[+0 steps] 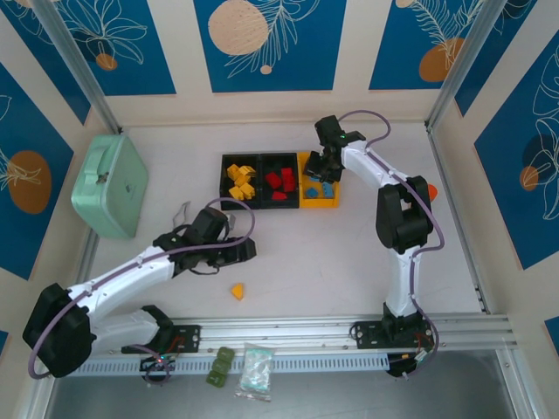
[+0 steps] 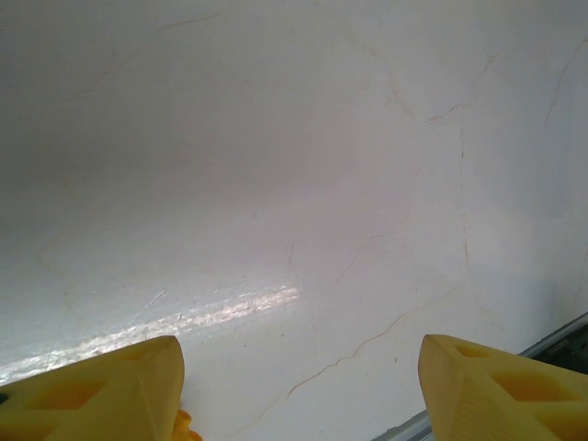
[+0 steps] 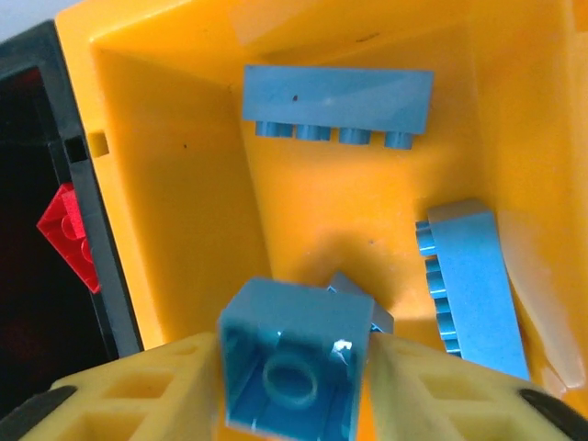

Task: Sort the legos into containers by color
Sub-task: Place the lego in the container.

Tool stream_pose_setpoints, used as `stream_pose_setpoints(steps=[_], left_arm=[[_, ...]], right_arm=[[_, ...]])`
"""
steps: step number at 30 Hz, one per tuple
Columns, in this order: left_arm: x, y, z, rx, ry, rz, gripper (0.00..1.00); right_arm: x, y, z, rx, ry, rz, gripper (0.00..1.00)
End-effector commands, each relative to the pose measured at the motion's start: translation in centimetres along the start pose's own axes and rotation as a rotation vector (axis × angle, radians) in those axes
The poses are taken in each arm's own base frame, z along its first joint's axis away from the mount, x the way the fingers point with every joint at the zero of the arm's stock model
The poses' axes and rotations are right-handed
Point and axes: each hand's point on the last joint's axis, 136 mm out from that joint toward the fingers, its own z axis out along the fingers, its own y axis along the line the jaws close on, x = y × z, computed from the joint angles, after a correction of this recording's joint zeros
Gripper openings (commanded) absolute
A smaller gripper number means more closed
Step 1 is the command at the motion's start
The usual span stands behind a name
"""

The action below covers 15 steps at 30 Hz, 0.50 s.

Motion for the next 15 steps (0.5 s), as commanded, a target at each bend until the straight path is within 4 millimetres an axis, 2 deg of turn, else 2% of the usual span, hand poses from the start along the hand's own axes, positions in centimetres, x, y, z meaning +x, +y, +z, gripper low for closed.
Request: stream_pose_setpoints(steps=[1,6,8,11,15], left_arm=[[0.7,1.0,-0.3,-0.037,0.005,-0.012,0.68],[0.5,1.4,-1.2,-0.065,-0.023,-0.012,0.68],[0.3,1.8,-1.8,-0.080,-0.045,-0.013,0.68],[0.2,2.6,-2.6,-0.117,-0.070,-0.021,0.69],[-0.3,4.3,-3.8,-0.188,-0.112,-0.045,0.70]], right_arm=[[0.0,1.1,-1.2,-0.020,0.004,-0.010,0.51],[-0.2,1.9,-4.2,-0.054,-0.045,-0.035,0.53],[0.3,2.3,-5.7,-0.081,-0.064,-0.047,0.53],[1.8,3.0,-8.2,-0.143,-0.093,-0.077,0.53],[5.0,3.9,-11.0,-0.223,-0.108,-0.138,0.54]])
